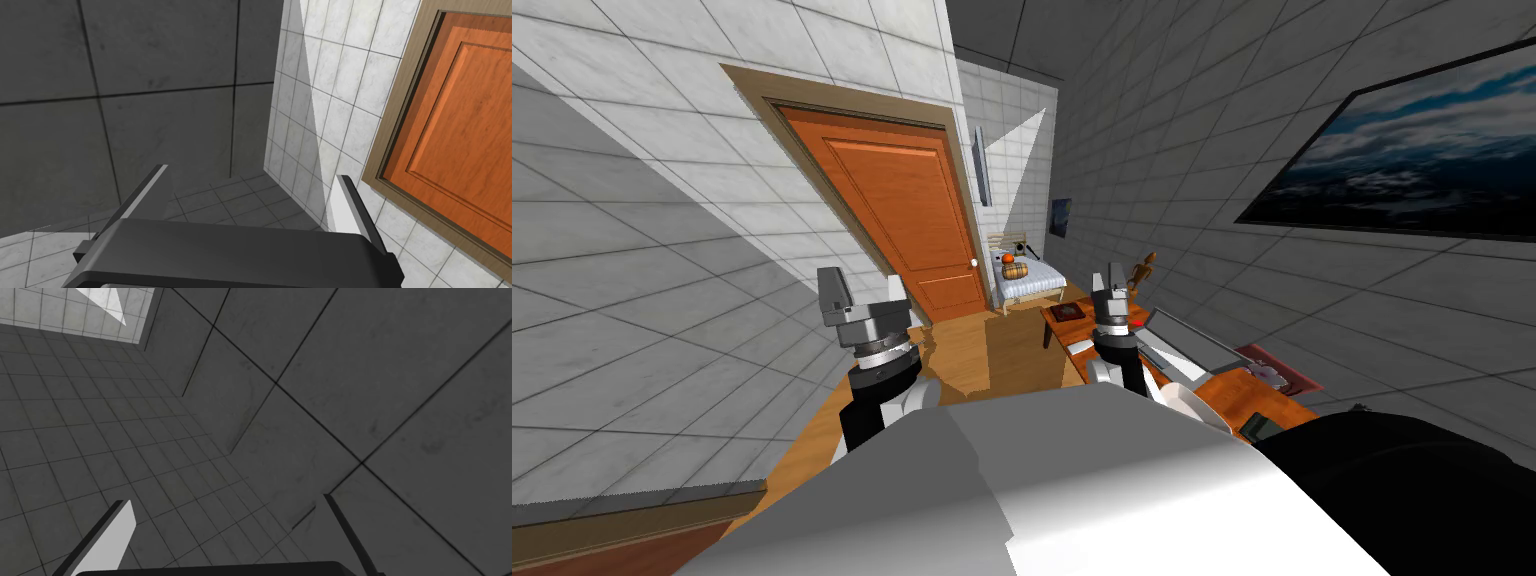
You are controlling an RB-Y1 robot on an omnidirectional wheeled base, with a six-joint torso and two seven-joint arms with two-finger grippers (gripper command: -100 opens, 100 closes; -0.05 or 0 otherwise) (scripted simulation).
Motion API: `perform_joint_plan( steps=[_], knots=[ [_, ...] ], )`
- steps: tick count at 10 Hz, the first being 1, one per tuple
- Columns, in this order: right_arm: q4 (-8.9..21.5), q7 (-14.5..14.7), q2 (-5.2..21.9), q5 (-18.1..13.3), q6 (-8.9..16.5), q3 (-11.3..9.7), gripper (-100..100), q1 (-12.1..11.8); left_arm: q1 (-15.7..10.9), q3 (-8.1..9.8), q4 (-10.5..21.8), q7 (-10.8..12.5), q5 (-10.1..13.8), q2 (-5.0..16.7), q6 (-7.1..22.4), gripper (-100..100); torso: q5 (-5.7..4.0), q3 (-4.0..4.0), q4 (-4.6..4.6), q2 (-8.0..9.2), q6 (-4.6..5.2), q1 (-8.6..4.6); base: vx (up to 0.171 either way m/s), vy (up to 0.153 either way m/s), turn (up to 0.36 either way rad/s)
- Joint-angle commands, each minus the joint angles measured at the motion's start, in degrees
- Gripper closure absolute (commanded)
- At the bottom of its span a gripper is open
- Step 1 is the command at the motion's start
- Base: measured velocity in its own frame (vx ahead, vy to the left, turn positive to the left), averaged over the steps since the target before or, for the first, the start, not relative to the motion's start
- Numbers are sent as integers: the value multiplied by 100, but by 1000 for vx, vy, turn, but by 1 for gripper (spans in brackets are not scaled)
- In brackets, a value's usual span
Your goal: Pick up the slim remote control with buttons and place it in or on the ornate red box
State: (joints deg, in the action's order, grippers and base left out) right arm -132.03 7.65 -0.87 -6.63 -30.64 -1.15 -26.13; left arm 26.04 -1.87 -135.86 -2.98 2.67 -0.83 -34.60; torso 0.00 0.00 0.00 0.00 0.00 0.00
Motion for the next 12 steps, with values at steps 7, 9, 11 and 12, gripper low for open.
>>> perform_joint_plan(
  steps=[7, 9, 11, 12],
  knots=[
    [831, 630, 905, -620, -42, -96, -100, -34, 0, 0, 0, 0, 0, 0, 0, 0, -1, 3, 1, 5, -1, -6, -18, -8, 127],
    [1204, 894, 1186, -888, -40, -149, -100, -42, 0, 0, 0, 0, 0, 0, 0, 0, -2, 0, 0, -1, -1, -6, 2, -10, 174],
    [1598, 1193, 1475, -1197, -21, -229, -100, -42, 0, 0, 0, 0, 0, 0, 0, 0, -2, -4, -2, -6, 0, -7, 22, -13, 169],
    [1795, 1353, 1621, -1367, -6, -280, -100, -40, 0, 0, 0, 0, 0, 0, 0, 0, -2, -6, -2, -12, 0, -10, 39, -12, 161]
  ],
)
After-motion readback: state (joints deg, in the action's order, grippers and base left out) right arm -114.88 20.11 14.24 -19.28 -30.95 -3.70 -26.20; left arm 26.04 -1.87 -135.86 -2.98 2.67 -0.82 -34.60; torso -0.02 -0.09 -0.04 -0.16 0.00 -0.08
